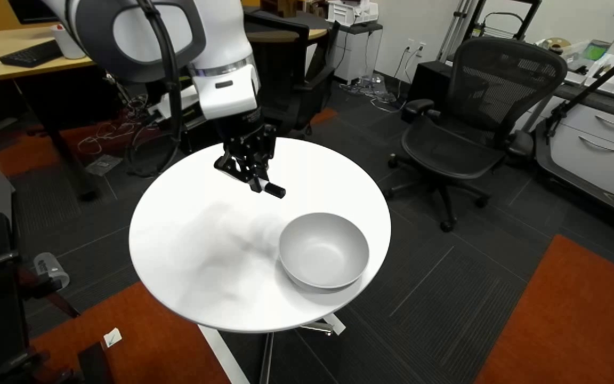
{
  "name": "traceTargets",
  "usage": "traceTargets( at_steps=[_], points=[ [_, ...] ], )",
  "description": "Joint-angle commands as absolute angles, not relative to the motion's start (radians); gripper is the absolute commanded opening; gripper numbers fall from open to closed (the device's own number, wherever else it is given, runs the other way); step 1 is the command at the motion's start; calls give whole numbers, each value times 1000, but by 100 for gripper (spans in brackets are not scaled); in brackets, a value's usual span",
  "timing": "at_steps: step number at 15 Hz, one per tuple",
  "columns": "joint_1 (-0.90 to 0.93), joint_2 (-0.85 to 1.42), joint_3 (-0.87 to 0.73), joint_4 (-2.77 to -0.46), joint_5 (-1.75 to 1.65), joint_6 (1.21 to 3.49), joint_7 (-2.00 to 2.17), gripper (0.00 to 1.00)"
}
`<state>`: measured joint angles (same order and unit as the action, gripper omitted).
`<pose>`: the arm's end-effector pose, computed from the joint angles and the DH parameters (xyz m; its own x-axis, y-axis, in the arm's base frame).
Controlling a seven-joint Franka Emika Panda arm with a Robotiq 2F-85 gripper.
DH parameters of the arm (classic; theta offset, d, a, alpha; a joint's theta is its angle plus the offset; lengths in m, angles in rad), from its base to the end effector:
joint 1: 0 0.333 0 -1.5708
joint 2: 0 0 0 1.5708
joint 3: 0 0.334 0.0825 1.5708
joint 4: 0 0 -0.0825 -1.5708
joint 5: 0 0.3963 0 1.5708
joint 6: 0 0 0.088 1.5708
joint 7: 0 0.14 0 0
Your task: Remove the marker from the bowl and put it on the table
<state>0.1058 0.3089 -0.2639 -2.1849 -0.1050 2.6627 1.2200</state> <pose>0.5890 -0.0925 0.2428 0.2807 -0.9405 0.1915 -0.9464 -0.3045 -0.1079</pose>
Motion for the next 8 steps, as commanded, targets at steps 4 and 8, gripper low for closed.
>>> traceTargets(
  at_steps=[4,8],
  points=[
    [191,298,-258,-2277,-308,2787,1278,5],
    [235,345,-257,-2280,-373,2831,1317,5]
  ],
)
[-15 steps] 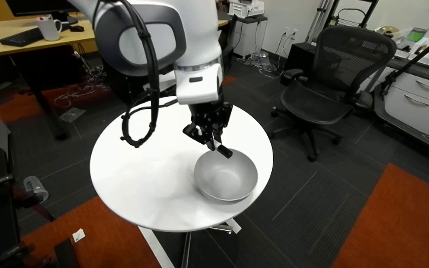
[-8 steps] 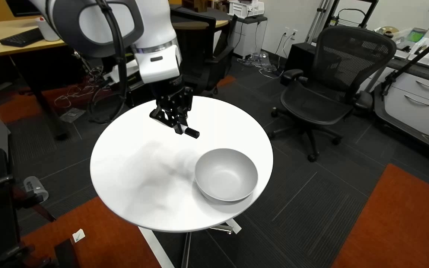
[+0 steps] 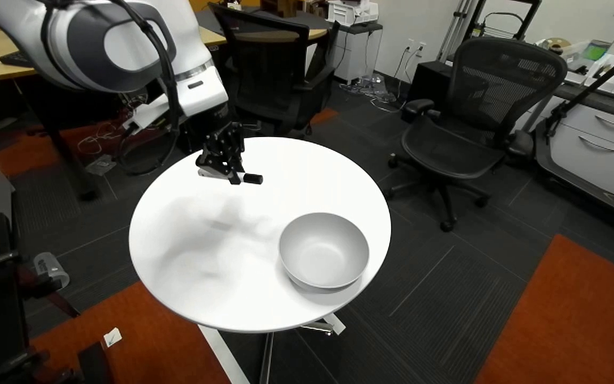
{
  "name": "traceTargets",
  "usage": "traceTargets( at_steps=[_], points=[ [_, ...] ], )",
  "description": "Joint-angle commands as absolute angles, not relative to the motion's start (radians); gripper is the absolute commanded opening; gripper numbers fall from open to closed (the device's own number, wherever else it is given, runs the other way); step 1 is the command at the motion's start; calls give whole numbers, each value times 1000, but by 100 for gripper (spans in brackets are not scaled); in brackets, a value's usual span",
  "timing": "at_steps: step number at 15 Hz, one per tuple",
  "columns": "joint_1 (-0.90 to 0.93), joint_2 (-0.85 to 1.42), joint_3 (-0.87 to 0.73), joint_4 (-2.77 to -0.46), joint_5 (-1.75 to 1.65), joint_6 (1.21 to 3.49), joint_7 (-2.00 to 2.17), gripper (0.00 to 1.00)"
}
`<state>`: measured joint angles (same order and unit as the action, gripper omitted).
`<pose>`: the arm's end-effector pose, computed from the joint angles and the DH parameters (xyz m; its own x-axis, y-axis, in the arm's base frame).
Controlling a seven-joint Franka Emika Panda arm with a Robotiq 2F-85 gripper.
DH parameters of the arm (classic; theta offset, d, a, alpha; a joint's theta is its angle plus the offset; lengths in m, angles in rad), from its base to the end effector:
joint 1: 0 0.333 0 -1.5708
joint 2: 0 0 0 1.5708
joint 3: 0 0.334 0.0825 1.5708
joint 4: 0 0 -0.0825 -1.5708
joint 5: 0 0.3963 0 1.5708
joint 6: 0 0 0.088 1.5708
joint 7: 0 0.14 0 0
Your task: Remove the marker from the bowl and put it on the table
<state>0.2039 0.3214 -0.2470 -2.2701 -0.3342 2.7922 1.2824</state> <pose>0.5747 -0.0156 0.2132 0.5073 -0.8148 0.2807 -0.8336 -0.5465 -0.0798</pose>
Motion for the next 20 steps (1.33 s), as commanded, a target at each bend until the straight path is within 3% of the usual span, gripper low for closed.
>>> traceTargets(
  at_steps=[1,19,20],
  points=[
    [228,356,-240,-2279,-356,2832,1288,5],
    [283,526,-255,-2174,-334,2842,1242,5],
    [284,530,-257,-2169,-333,2839,1242,46]
  ],
)
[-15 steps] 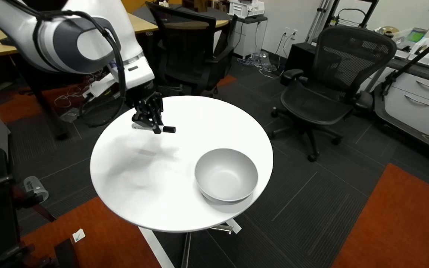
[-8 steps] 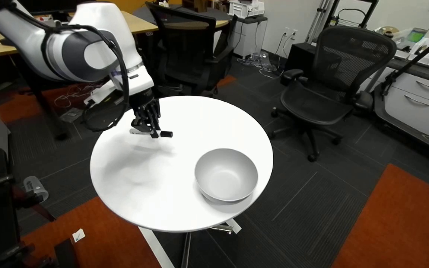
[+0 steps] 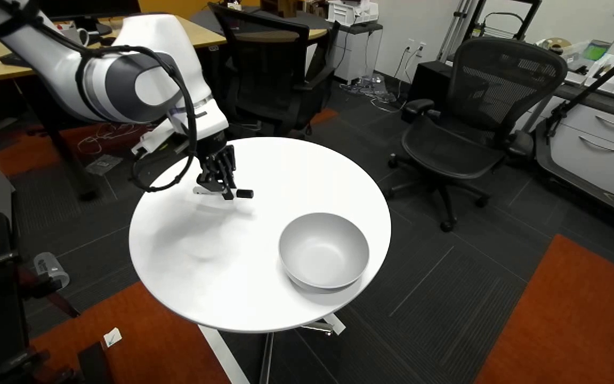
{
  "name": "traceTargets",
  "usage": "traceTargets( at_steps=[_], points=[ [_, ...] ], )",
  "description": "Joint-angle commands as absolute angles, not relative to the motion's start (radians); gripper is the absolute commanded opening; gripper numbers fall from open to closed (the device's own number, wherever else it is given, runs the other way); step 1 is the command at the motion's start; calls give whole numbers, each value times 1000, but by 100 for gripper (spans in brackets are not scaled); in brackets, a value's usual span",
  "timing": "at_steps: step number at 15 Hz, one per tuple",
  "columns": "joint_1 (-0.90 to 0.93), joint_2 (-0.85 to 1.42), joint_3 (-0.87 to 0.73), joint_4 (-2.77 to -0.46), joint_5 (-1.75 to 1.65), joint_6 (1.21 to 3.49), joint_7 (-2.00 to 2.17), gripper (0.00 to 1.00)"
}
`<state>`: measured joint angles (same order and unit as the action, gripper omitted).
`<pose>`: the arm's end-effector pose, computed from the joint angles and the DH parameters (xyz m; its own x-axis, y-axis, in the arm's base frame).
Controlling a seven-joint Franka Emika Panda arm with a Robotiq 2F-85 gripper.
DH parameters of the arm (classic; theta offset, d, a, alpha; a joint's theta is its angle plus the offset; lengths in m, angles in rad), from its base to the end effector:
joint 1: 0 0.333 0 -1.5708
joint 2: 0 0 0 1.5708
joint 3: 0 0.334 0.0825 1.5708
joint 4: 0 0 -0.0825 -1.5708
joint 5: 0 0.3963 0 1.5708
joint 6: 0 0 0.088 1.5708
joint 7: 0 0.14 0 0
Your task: Remove the marker from the bowl and put it on the table
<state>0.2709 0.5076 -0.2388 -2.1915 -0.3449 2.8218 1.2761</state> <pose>0.5829 0.0268 0.1396 0.6107 -0.7460 0.2656 -0.7746 -0.6324 0.0051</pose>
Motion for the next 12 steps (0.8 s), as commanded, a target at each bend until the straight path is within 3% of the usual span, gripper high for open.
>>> traceTargets(
  at_steps=[1,8,12],
  points=[
    [281,534,-254,-2165,-329,2837,1238,47],
    [282,549,-259,-2149,-318,2835,1222,97],
    [282,549,-261,-2150,-317,2837,1222,100]
  ],
)
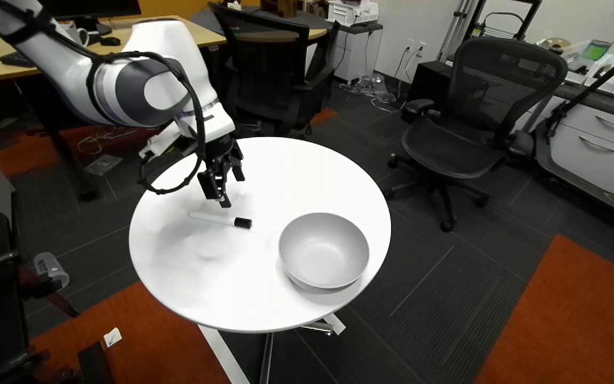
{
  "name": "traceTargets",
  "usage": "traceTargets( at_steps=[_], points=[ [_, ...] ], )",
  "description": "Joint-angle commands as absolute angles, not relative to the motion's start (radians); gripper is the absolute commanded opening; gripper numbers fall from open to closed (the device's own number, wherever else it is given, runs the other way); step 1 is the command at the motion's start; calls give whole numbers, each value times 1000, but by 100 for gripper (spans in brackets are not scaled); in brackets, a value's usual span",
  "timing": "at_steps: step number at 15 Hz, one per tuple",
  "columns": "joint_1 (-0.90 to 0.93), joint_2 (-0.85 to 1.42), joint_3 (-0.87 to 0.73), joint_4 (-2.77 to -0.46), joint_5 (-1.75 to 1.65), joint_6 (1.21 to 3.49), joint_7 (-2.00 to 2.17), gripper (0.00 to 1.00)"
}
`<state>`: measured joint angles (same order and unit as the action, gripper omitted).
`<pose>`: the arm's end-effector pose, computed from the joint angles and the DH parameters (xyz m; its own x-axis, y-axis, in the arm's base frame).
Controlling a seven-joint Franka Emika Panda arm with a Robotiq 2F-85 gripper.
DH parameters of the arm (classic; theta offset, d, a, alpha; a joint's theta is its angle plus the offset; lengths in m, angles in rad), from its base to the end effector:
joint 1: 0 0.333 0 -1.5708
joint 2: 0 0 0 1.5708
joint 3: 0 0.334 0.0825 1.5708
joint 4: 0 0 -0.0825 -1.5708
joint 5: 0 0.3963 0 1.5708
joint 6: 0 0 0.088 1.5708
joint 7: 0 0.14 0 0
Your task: Remove the marker from the bowl and put it on the table
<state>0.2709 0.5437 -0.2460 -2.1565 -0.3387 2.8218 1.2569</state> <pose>0.5920 0.0228 0.1317 0.6196 -0.7361 0.2724 -0.7677 -0.6407 0.0145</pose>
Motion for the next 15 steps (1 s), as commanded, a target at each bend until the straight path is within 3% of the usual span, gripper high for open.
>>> traceTargets(
  at_steps=[1,15],
  points=[
    [282,549,-260,-2150,-317,2837,1221,100],
    [288,546,-263,-2155,-308,2823,1236,100]
  ],
)
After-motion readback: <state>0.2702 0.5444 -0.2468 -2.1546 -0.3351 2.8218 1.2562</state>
